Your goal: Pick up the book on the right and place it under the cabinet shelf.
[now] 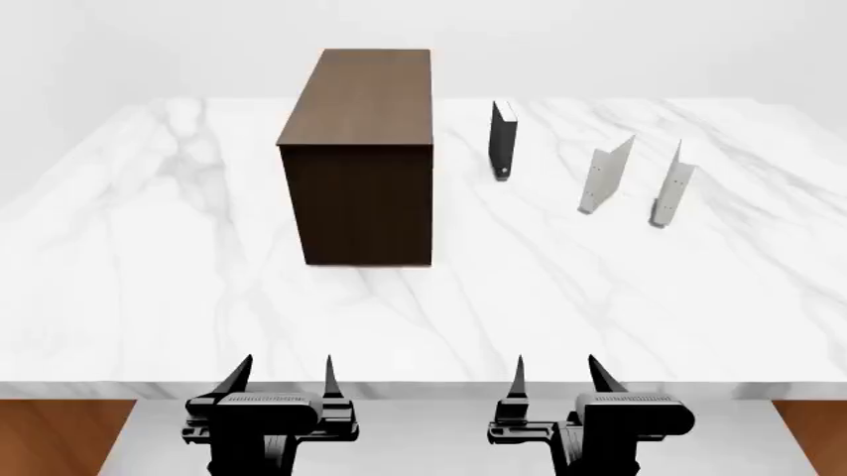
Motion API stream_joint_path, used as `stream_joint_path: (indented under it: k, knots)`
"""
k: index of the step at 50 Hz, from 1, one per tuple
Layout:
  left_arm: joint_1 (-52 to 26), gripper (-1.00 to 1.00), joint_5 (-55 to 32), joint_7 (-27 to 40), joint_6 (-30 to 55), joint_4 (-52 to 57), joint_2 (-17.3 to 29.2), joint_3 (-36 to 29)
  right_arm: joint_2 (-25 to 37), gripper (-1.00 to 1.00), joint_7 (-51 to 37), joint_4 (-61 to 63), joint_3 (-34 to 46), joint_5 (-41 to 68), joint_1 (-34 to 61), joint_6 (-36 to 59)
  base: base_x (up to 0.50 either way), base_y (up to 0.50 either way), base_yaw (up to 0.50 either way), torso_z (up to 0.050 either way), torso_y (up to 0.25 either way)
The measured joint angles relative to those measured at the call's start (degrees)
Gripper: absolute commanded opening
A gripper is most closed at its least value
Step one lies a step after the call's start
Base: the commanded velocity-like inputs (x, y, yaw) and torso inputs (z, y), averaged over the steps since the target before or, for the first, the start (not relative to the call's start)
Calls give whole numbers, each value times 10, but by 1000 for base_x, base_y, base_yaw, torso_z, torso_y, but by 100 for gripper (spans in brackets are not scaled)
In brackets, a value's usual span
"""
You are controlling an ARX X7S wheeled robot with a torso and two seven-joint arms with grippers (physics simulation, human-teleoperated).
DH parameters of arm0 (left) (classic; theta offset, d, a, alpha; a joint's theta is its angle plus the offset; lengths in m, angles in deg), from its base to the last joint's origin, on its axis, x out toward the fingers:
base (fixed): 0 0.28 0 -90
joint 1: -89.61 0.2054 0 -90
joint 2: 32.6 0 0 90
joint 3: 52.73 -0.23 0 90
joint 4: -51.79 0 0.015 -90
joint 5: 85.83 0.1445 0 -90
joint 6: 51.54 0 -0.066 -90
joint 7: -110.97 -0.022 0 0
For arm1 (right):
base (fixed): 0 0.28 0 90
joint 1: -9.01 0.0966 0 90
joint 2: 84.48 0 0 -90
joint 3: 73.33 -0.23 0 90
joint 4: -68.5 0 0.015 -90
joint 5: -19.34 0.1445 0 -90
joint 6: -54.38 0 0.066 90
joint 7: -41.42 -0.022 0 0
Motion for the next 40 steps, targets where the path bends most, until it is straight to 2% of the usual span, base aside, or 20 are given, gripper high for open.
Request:
stream_joint_path:
  k: [7,18,28,40]
  knots:
    - [-2,100,-9,9,38,38,8,-8,8,100,-10,46,9,8,2,36,0,0,0,0,0]
    - [-34,100,-32,28,192,179,25,-18,30,100,-28,206,24,11,40,189,0,0,0,0,0]
    - [-102,100,-57,43,343,291,40,-17,54,100,-32,336,28,19,118,343,0,0,0,0,0]
    - [-206,100,-84,60,502,384,52,-10,74,100,-30,432,29,32,228,495,0,0,0,0,0]
